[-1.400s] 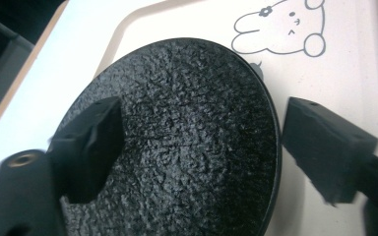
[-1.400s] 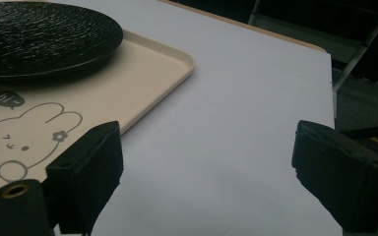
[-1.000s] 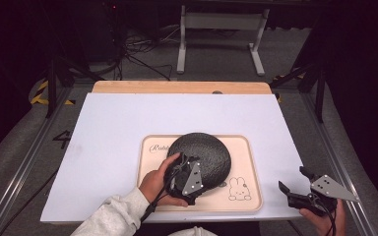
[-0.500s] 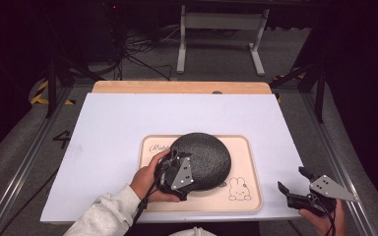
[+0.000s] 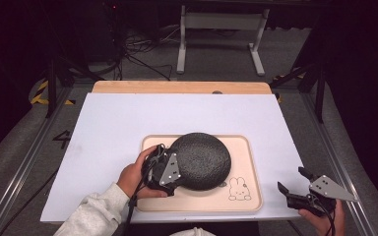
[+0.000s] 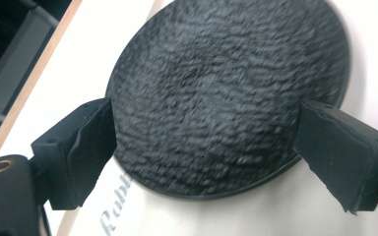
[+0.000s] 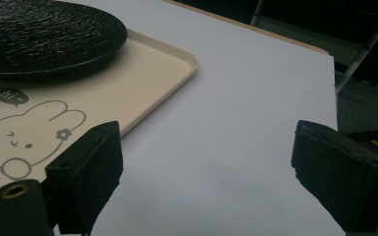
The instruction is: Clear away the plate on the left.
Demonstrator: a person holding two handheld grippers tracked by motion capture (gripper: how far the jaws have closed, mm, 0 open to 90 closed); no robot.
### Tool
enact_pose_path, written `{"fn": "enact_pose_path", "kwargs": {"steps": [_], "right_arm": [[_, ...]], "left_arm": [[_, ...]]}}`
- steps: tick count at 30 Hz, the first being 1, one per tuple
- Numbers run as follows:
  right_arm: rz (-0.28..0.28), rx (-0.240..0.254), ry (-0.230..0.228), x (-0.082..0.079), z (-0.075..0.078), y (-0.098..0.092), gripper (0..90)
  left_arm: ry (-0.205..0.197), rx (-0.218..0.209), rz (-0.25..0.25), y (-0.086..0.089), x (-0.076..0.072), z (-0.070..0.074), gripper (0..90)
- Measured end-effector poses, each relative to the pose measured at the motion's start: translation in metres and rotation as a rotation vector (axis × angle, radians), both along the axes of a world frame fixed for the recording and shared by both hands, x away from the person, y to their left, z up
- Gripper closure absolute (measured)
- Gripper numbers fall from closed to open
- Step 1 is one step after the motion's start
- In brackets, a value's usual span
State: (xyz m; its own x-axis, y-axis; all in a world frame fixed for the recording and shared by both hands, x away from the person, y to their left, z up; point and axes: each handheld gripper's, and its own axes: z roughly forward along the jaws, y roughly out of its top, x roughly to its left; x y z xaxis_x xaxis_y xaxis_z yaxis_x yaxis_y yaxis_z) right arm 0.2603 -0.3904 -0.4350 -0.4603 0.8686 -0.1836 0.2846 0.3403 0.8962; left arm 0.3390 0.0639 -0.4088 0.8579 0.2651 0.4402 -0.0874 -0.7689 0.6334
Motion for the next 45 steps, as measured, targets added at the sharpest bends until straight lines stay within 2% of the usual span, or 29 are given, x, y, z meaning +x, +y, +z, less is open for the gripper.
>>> {"fn": "enact_pose_path", "kwargs": {"steps": [13, 23, 25, 27, 30, 45], "right_arm": [[0.004, -0.008, 0.004, 0.0, 0.0, 0.001, 12.6], [0.004, -0.008, 0.003, 0.0, -0.001, 0.001, 12.6], [0.004, -0.01, 0.007, 0.0, -0.001, 0.001, 12.6], [0.006, -0.01, 0.007, 0.0, -0.001, 0.001, 12.6], [0.005, -0.009, 0.007, 0.0, -0.001, 0.001, 12.6], [0.005, -0.013, 0.009, 0.001, -0.002, 0.001, 12.5]], "left_arm": [[0.002, 0.01, 0.05, 0.026, 0.004, -0.001, 10.9], [-0.012, 0.023, 0.094, 0.043, 0.007, -0.002, 11.1], [0.003, 0.018, 0.117, 0.051, 0.007, -0.004, 11.4], [-0.002, 0.022, 0.117, 0.054, 0.008, -0.004, 11.4], [0.003, 0.016, 0.145, 0.063, 0.007, -0.006, 11.5], [0.015, 0.019, 0.218, 0.096, 0.009, -0.014, 12.0]]}}
